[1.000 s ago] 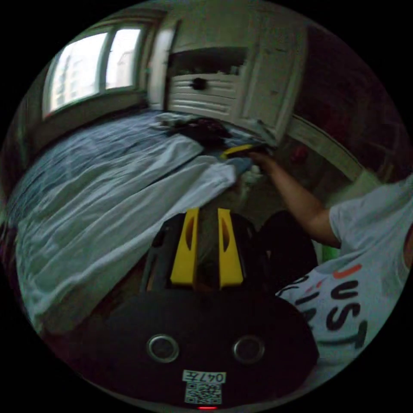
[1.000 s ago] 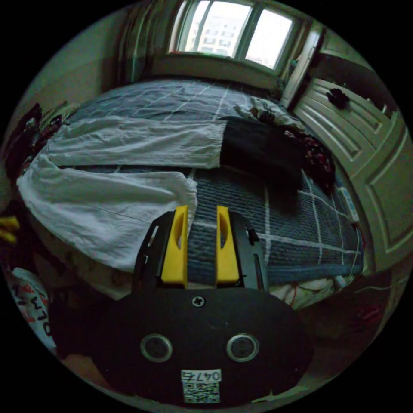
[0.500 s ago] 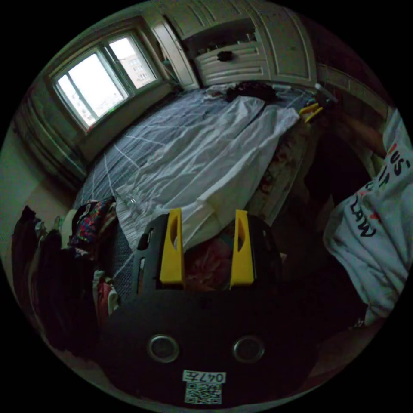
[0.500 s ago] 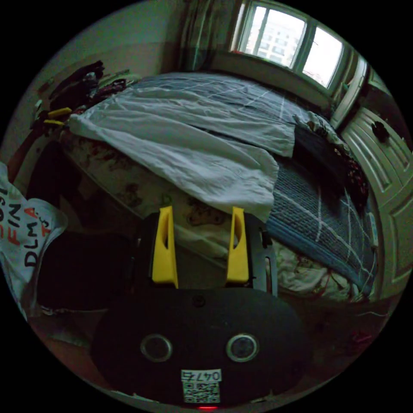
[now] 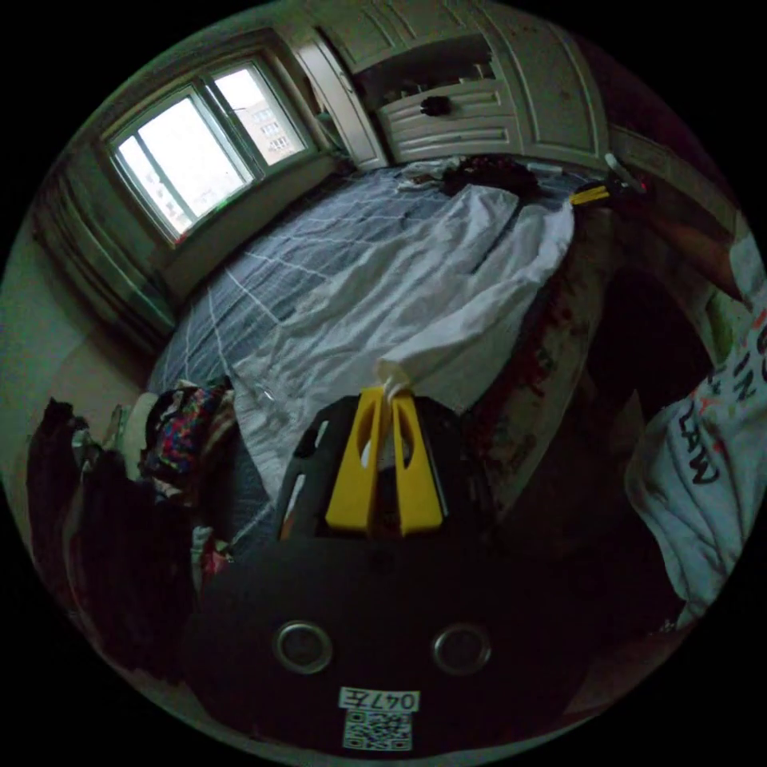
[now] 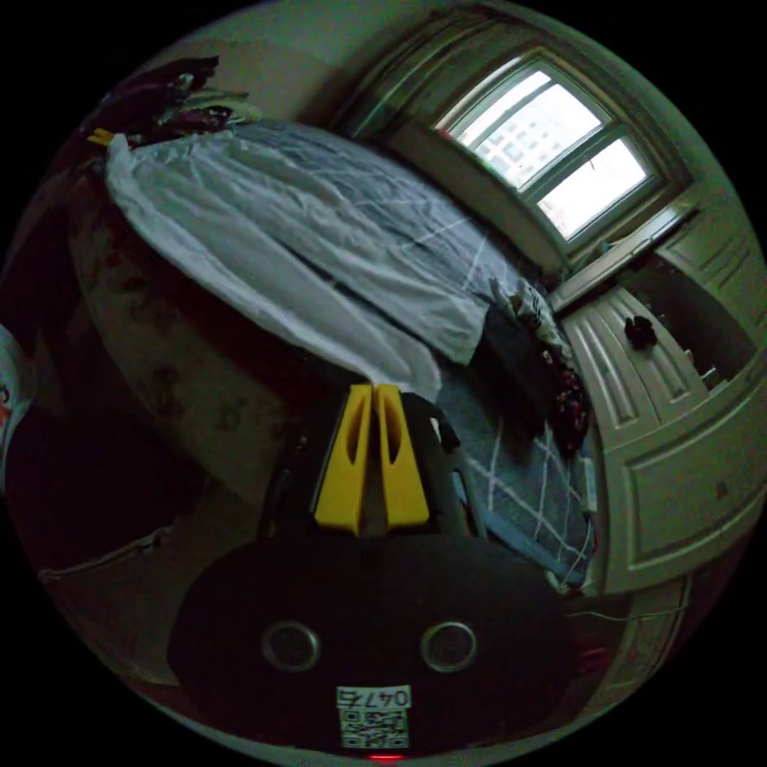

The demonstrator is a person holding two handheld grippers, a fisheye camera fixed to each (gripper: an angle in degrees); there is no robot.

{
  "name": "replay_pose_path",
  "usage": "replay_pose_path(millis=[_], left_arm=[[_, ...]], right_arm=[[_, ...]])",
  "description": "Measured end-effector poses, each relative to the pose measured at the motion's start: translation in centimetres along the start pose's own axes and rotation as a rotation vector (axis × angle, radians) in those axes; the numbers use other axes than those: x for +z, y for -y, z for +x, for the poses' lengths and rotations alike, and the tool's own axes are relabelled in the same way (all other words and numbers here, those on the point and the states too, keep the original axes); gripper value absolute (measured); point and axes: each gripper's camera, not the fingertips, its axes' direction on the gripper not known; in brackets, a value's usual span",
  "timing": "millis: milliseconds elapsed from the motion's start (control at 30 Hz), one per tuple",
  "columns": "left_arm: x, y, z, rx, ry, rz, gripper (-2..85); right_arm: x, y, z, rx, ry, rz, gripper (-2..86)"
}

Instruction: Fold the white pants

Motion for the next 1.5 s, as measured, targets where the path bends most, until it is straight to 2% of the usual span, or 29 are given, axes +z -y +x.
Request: replay_pose_path(millis=[67, 167, 300, 400, 467, 633, 733, 800, 1033, 1200, 1300, 1367, 1500], left_arm=[[-1.1, 1.7, -2.8, -0.045, 0.1, 0.035, -0.1], [-3.8, 4.3, -6.1, -0.124, 0.272, 0.108, -0.3], [-7.8, 4.2, -7.8, -0.164, 0.402, 0.213, -0.3], [-8.6, 1.5, -7.3, -0.086, 0.344, 0.185, -0.3], [-7.9, -1.6, -6.3, -0.023, 0.232, 0.126, -0.3], [-2.9, -8.2, -0.8, 0.197, 0.02, -0.047, -0.2], [1.0, -11.2, 2.4, 0.274, 0.035, -0.158, 0.0], [2.2, -12.4, 2.9, 0.264, 0.077, -0.173, 0.2], [0.9, -16.2, -2.0, 0.049, -0.055, -0.029, 3.8], [-0.2, -19.4, -3.8, -0.048, -0.009, 0.018, 3.5], [-1.6, -22.3, -6.2, -0.23, 0.003, 0.116, 0.7], [-2.7, -24.8, -9.3, -0.453, 0.092, 0.185, 0.0], [-1.9, -26.9, -14.2, -0.673, 0.11, 0.155, 0.7]], right_arm=[[0.1, 2.6, 0.6, -0.023, -0.004, -0.023, 0.0], [-0.4, 7.9, 1.3, -0.106, -0.122, -0.055, -0.2], [-4.5, 12.4, 1.0, -0.077, -0.314, 0.083, -0.2], [-5.8, 12.0, -0.2, -0.045, -0.257, 0.119, -0.2], [-5.6, 10.9, -1.9, -0.062, -0.217, 0.127, -0.2], [-1.0, 6.7, -9.5, -0.139, -0.116, -0.033, -0.1], [2.5, 4.9, -13.7, -0.144, -0.012, -0.135, -0.1], [4.1, 4.6, -15.9, -0.146, -0.004, -0.161, -0.2], [8.3, 7.5, -21.1, -0.14, 0.01, -0.192, 0.1], [10.7, 10.0, -23.5, -0.092, 0.046, -0.208, 0.6], [11.7, 11.6, -24.7, -0.062, 0.075, -0.222, 0.8], [12.0, 12.5, -25.1, -0.023, 0.074, -0.215, 1.0], [11.5, 16.7, -25.2, 0.132, 0.013, -0.102, 2.0]])
